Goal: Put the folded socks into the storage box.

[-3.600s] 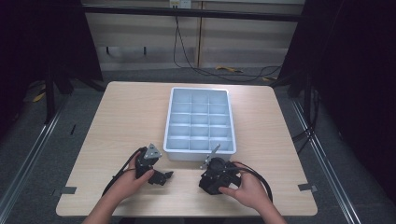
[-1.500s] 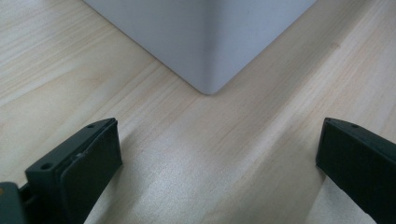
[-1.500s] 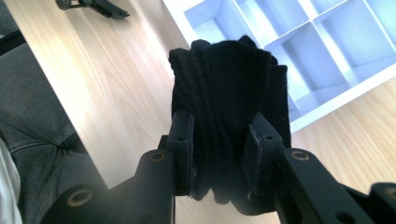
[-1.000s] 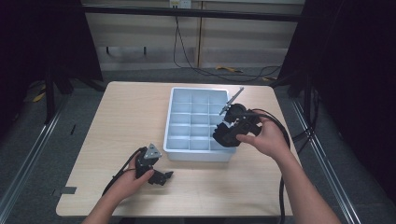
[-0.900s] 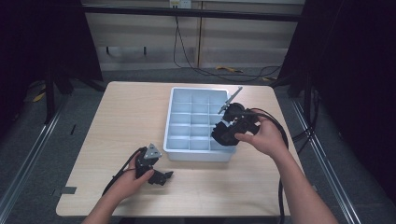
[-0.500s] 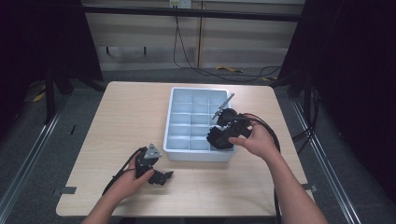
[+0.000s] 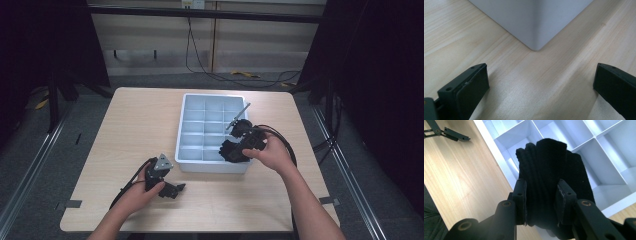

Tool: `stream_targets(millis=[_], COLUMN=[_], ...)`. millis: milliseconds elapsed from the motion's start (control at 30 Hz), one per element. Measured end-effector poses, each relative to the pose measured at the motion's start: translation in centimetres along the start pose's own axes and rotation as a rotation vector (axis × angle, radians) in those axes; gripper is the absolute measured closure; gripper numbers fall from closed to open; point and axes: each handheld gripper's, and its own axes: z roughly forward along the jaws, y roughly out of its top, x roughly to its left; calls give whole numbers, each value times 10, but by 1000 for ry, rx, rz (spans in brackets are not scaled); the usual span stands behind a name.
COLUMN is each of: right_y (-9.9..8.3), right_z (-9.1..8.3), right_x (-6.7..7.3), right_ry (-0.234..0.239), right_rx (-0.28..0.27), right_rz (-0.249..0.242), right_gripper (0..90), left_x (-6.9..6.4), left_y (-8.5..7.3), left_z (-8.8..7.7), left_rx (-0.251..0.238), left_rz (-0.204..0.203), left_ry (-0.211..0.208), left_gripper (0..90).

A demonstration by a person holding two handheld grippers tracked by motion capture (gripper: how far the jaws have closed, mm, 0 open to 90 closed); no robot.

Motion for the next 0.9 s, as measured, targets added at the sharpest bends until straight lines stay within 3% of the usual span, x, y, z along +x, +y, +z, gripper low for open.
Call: stream_targets(millis=[233, 533, 900], right_y=[-1, 6, -1], right_z=[-3, 6, -11], right_x=[2, 3, 0], right_ry=[-6, 1, -4], right_rx=[-11, -4, -25], right_rz=[-6, -9, 29], right_gripper=[634, 624, 522], left_x=[0, 0, 0], left_y=[0, 0, 0], left_z=[0, 0, 0], left_rx=[0, 1, 3], left_rz=[0, 1, 5], left_ry=[0, 0, 1], left_gripper=[0, 0, 0])
